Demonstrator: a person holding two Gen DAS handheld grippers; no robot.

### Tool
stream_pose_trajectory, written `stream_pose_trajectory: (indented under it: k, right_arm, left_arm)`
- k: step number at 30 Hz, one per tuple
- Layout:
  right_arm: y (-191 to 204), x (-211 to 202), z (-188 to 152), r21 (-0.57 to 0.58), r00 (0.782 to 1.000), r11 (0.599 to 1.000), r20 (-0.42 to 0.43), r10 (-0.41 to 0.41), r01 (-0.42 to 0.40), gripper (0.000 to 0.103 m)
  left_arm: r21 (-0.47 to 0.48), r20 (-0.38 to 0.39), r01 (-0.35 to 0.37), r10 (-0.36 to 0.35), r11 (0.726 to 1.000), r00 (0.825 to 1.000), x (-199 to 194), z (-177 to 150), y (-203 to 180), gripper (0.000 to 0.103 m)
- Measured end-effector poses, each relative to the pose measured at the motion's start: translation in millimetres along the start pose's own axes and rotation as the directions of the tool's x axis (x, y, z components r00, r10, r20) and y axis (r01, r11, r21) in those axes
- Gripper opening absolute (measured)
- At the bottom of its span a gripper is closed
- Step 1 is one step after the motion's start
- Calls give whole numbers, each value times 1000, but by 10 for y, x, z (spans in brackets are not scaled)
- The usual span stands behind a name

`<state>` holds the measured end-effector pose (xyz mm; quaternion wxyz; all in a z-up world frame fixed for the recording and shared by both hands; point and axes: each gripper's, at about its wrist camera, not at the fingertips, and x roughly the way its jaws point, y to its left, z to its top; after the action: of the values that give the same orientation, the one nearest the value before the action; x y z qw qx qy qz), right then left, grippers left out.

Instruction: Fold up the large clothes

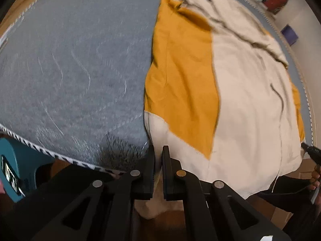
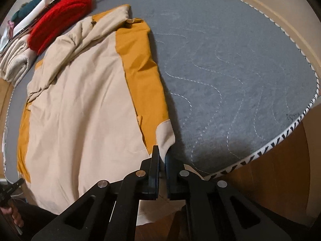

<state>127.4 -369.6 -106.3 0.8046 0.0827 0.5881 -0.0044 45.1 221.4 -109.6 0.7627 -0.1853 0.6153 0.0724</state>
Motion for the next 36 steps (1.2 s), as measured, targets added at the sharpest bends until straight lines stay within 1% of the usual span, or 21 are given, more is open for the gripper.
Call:
stream_pose_trajectory:
  k: [1,2,3,5,7,10,12,13,15,16,17,19,21,25,28,31,34,36]
  right_arm:
    - [-27,74,-9,13,1000,1000,-31,-2,3,10]
    - [-43,131,-46,18,998,1000,-59,-10,11,11]
    - [-48,171,-61,14,998,1000,-68,-19,20,12]
    - [-22,178,-56,-7,997,999,-63,-32,32,13]
    - [2,173,-62,-24,998,999,-55,-40,39,12]
    - [39,66,-47,-14,1000,1000,-15,-13,12,5]
    - [72,-82,-32,-16,1000,1000,27,9,-9,4]
    - [19,-179,-66,-20,999,1000,44,23,-22,4]
    - [77,-437,-71,-53,993,997,101,58,-53,3]
    - [107,-545,-82,-69,990,995,120,76,-68,3]
    - [127,-668,-92,-81,985,993,137,101,-90,3]
    - [166,-915,-92,-99,975,988,175,138,-122,3]
    - [157,-1154,-84,-108,963,983,211,167,-147,3]
    - [74,-1537,-65,-107,940,971,250,233,-213,3]
    - [12,-1763,-66,-106,922,959,267,281,-262,2]
    - [-31,-1979,-84,-132,903,946,284,321,-295,2]
    - [-122,-2249,-205,-144,888,935,295,353,-324,2]
    - [-172,-2431,-311,-150,874,928,312,373,-342,2]
  left_arm:
    - [-13,-19,7,-7,1000,1000,41,-13,20,9]
    - [-15,-20,5,-5,1000,1000,55,-19,25,10]
    - [-6,-18,-2,2,1000,1000,53,-20,14,10]
    - [7,-13,-12,12,1000,1000,45,-35,6,10]
    - [26,0,-23,23,999,1000,18,-42,-28,5]
    - [60,34,-27,25,998,999,-78,-17,-138,2]
    - [75,59,-19,15,997,998,-200,-27,-163,2]
    - [81,76,-6,0,997,997,-289,-23,-188,2]
    - [101,113,17,-28,995,993,-474,-24,-235,1]
    - [139,131,45,-63,989,989,-583,-33,-246,1]
    - [151,152,69,-92,986,984,-728,-42,-270,1]
    - [163,173,96,-124,982,977,-917,-33,-304,1]
    - [168,194,109,-141,980,971,-1082,-42,-292,1]
    - [160,238,182,-217,970,947,-1440,-15,-209,1]
    - [181,252,208,-250,961,935,-1651,-52,-215,1]
    - [193,249,241,-285,951,926,-1860,-151,-125,0]
    - [191,246,277,-319,942,915,-2069,-244,-44,0]
    - [194,251,302,-345,933,904,-2255,-360,24,0]
